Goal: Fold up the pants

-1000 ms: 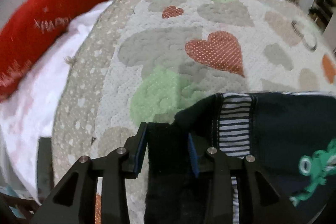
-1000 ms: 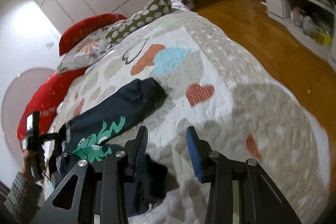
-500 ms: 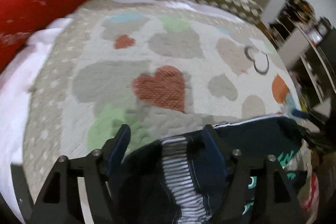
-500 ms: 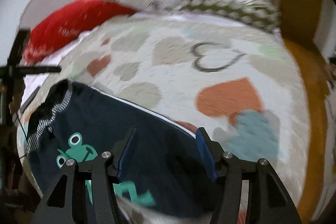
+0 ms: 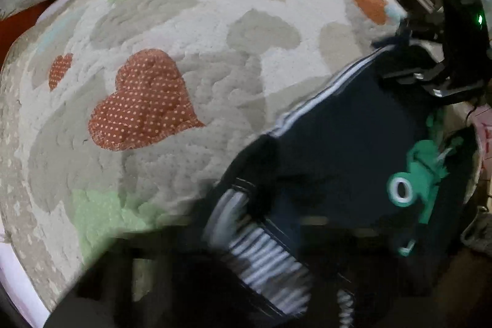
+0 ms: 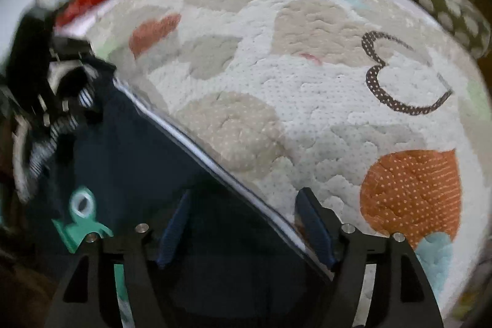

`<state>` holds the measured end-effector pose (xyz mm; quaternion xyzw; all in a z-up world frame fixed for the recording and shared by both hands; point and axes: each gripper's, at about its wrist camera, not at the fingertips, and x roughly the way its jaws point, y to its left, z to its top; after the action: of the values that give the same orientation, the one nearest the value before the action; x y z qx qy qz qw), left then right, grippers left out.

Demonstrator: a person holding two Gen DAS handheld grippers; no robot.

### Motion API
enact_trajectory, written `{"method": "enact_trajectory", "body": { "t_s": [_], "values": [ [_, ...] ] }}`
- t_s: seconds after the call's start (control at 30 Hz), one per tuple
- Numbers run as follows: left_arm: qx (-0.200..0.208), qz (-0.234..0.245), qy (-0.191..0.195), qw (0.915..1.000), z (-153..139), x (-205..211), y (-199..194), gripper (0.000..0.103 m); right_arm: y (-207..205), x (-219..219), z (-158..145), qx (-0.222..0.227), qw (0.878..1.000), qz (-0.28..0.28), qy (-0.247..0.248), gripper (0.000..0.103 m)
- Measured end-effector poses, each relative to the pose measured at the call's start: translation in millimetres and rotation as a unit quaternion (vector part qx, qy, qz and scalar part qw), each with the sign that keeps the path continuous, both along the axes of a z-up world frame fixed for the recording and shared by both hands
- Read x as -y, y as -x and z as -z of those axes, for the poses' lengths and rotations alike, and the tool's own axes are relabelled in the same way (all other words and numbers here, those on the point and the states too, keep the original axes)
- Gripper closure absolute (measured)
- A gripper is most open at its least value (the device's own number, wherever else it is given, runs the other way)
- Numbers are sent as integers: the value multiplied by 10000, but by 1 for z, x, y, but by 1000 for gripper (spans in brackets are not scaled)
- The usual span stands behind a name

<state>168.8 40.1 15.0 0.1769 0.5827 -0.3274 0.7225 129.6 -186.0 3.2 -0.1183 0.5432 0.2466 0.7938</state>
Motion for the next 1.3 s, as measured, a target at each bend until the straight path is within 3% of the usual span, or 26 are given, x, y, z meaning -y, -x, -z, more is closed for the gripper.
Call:
{"method": "enact_trajectory", "body": {
  "t_s": [0.03, 0.1, 0.17, 0.27, 0.4, 0.53, 0.7, 0.8, 0.87, 0.97, 1.07, 1.1, 1.17, 1.23, 1.3],
  "values": [
    [156, -36, -30, 9999, -8, -1, 6, 99, 5, -3, -2, 19, 10000, 29, 3, 61],
    [582, -127, -130, 9981, -26, -3, 21, 99, 10, -3, -9, -15, 9997, 217, -121, 97],
    [797, -318, 85, 9963, -45, -8, 39, 99, 19, -3, -19, 312, 9987, 392, 93, 97],
    [1247, -433, -49, 9912, -70, -9, 69, 99, 43, -1, -41, 570, 9952, 797, -53, 97],
    [1707, -738, -7, 9825, -93, -14, 125, 99, 90, -13, -70, 1037, 9913, 805, -45, 97],
    [1887, -895, -52, 9779, -89, -23, 179, 99, 150, -20, -84, 1381, 9867, 833, -179, 97],
    [1967, -1102, -181, 9741, -57, -30, 248, 98, 218, -27, -58, 1401, 9851, 914, -390, 97],
    [1807, -1352, -529, 9728, -23, -34, 263, 91, 249, -30, -25, 1295, 9858, 979, -419, 96],
    [1760, -1495, -556, 9714, -11, -37, 268, 90, 266, -28, -7, 1173, 9856, 1142, -427, 91],
    [1861, -1679, -461, 9670, -14, -41, 282, 87, 292, -11, -8, 1288, 9772, 1517, -745, 89],
    [1791, -1908, -194, 9650, -23, -49, 290, 74, 308, 15, -20, 1405, 9657, 1961, -961, 86],
    [1805, -2020, -88, 9626, -28, -53, 294, 66, 312, 26, -25, 1451, 9608, 2131, -1023, 82],
    [1826, -2187, 159, 9584, -36, -61, 302, 62, 318, 51, -35, 1560, 9473, 2535, -1182, 66],
    [1817, -2343, 370, 9543, -44, -70, 309, 58, 315, 78, -44, 1647, 9272, 3049, -1422, 34],
    [1927, -2539, 402, 9470, -51, -79, 314, 56, 307, 99, -50, 1710, 9040, 3473, -1813, 31]
  ]
}}
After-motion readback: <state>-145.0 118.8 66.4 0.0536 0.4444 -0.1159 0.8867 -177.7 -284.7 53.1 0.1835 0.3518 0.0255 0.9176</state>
